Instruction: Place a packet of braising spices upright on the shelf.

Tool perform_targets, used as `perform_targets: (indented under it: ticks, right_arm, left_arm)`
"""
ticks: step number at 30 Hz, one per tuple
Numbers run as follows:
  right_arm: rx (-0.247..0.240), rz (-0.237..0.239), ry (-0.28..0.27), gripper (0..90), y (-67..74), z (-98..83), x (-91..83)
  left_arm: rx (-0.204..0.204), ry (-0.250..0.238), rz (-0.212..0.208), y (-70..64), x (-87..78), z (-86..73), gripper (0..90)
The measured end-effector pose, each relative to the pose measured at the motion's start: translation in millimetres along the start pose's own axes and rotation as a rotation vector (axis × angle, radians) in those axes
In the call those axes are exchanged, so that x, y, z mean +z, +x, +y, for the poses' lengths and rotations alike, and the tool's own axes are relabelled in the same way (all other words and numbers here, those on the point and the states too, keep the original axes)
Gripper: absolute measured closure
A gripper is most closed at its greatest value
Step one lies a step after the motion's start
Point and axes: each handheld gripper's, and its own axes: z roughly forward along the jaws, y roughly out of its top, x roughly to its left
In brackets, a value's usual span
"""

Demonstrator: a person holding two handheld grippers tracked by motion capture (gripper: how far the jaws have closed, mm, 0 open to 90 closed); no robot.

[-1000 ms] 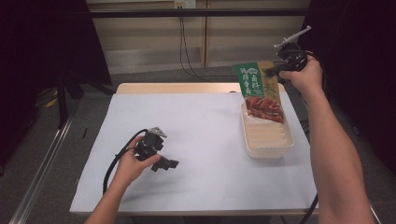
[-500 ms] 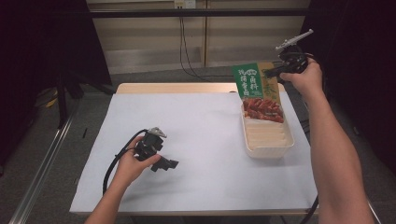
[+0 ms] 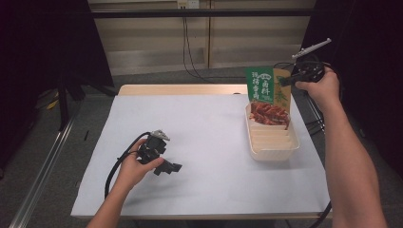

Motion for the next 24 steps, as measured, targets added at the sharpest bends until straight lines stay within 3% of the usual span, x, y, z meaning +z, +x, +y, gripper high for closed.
perform_targets:
  ticks: [3,10,12,13,14,15,17,18,20,22,23,24]
  right_arm:
    - [-0.005,-0.001,-0.004,90.0,0.6,-6.5,-2.1]
    - [0.04,0.004,-0.021,90.0,-1.0,-27.1,-9.4]
    - [0.052,0.005,-0.047,90.0,-1.8,-31.8,-11.7]
    - [0.055,0.008,-0.049,90.0,-2.3,-33.1,-12.9]
    - [0.059,0.012,-0.048,90.0,-2.3,-33.6,-13.9]
    - [0.058,0.008,-0.05,89.6,-1.8,-33.7,-14.0]
    - [0.061,-0.006,-0.045,81.7,-0.1,-32.4,-14.3]
    - [0.056,-0.015,-0.048,78.0,0.6,-31.8,-14.4]
    - [0.065,-0.03,-0.055,66.5,2.7,-30.6,-13.9]
    - [0.075,-0.038,-0.044,59.8,3.9,-30.3,-13.7]
    - [0.074,-0.037,-0.042,56.3,4.5,-30.2,-13.7]
    - [0.077,-0.037,-0.04,52.3,5.5,-29.8,-14.0]
  left_arm:
    - [-0.01,-0.009,0.001,-0.6,-0.9,-0.4,1.8]
    - [-0.004,-0.014,0.005,-1.7,-1.7,-0.9,1.8]
    - [0.059,0.04,0.003,1.7,-4.4,0.2,1.8]
    - [0.043,0.025,0.004,0.3,-3.2,-0.3,1.8]
    - [0.0,-0.005,0.007,-2.7,-1.0,-0.9,1.8]
    - [0.0,-0.001,0.006,-3.0,-1.3,-0.9,1.8]
    - [0.017,0.011,0.003,-1.7,-2.6,-0.9,1.8]
    - [-0.002,-0.005,0.005,-2.8,-1.8,-1.2,1.8]
    - [-0.001,0.0,0.003,-2.4,-2.5,-1.2,1.8]
    - [0.057,0.046,0.002,1.7,-5.7,-0.6,1.8]
    - [0.038,0.03,0.001,0.5,-4.9,-1.1,1.8]
    - [0.057,0.044,-0.002,1.9,-5.9,-0.8,1.8]
